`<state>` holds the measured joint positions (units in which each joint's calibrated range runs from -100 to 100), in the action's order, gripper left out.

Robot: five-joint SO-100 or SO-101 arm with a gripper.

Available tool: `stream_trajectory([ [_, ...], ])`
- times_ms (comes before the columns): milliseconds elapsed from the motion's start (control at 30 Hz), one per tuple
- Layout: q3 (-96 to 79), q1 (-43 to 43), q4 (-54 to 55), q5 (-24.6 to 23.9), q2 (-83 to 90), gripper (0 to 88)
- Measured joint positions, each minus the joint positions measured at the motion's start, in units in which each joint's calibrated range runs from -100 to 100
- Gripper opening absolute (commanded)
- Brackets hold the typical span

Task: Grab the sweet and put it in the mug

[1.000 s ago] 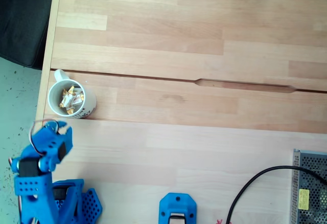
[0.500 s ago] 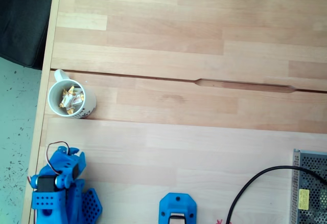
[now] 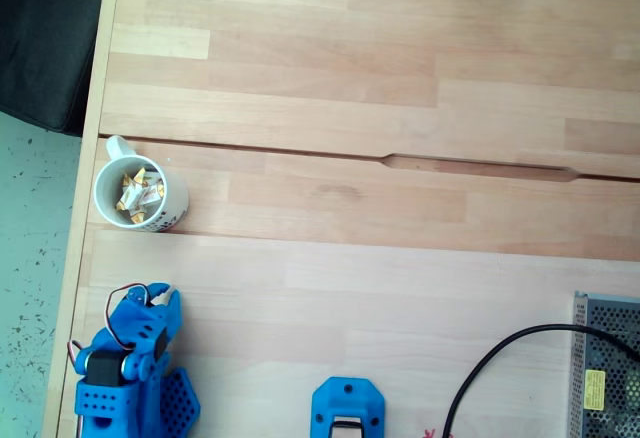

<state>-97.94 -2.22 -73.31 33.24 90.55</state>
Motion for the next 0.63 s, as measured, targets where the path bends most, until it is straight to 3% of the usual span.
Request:
stream_trajectory([
  [633, -1.1, 0.0, -0.3, -0.1, 4.1, 4.0],
])
